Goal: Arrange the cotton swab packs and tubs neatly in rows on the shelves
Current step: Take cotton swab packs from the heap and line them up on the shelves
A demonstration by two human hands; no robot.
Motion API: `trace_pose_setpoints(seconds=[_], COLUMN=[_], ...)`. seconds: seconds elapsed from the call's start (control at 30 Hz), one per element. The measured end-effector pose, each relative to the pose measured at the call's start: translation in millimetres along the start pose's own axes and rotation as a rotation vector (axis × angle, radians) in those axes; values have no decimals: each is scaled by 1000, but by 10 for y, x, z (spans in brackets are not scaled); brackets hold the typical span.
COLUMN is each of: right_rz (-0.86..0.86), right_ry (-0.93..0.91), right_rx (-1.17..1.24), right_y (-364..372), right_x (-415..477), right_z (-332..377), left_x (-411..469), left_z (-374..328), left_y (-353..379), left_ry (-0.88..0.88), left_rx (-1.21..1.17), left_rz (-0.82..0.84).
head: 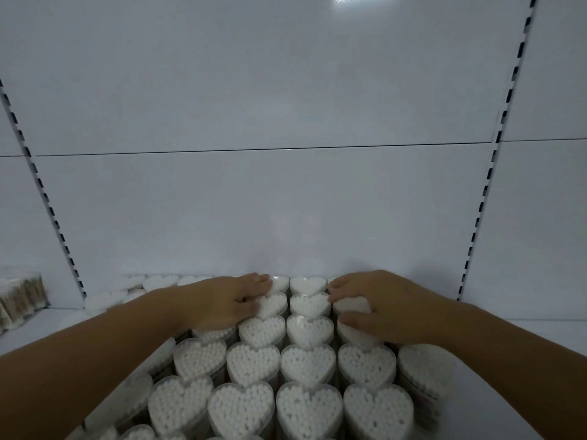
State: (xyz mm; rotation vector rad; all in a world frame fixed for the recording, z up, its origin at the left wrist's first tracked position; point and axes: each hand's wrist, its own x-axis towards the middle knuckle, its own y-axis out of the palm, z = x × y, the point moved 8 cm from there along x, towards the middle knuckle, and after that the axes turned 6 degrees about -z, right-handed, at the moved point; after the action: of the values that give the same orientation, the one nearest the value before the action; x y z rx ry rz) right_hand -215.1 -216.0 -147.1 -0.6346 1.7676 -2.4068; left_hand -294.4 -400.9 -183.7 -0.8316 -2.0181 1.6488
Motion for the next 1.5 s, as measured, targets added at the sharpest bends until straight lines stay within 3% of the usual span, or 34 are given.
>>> trace_pose_setpoints(seconds=[0.1,0.23,0.33,0.43,0.5,0.63,0.83,1.03,1.17,1.27,1.37,1.5], right_rz=[-172,-289,-357,-456,-434,-435,-479,-466,-651,-796,-713,-499], right_ry=[127,500,715,798,795,844,852,806,792,619,357,302], right_rx=[52,232,746,1243,1420,1614,1584,1490,1247,919,815,669], right_y=[-281,-365,-109,161,334,559,599,447,26,-453,-670,-451], right_x=[-91,-411,-694,-814,-775,-705,-687,-747,-826,-849,-795,-719], right_z=[-252,-821,-1001,-989,-941,-946,-986,-959,-1117,-860,-286,156], left_x=[-50,-141,-226,-382,-508,-411,-605,-805,-911,-975,-1086,-1326], left_z=[-75,-389,-833,-1495,-1959,-2104,-2293,-2314,-2374,-2252,-2095,-1907], left_y=[-66,-77,-96,40,249,909,921,838,651,360,185,139], left_ry=[-2,29,84,245,426,549,673,754,710,583,477,423], left_rx=[-41,-63,-3,91,268,555,644,714,639,576,362,155], left_rz=[-54,-27,-55,-81,-187,-389,-519,-378,-342,-371,-348,-293])
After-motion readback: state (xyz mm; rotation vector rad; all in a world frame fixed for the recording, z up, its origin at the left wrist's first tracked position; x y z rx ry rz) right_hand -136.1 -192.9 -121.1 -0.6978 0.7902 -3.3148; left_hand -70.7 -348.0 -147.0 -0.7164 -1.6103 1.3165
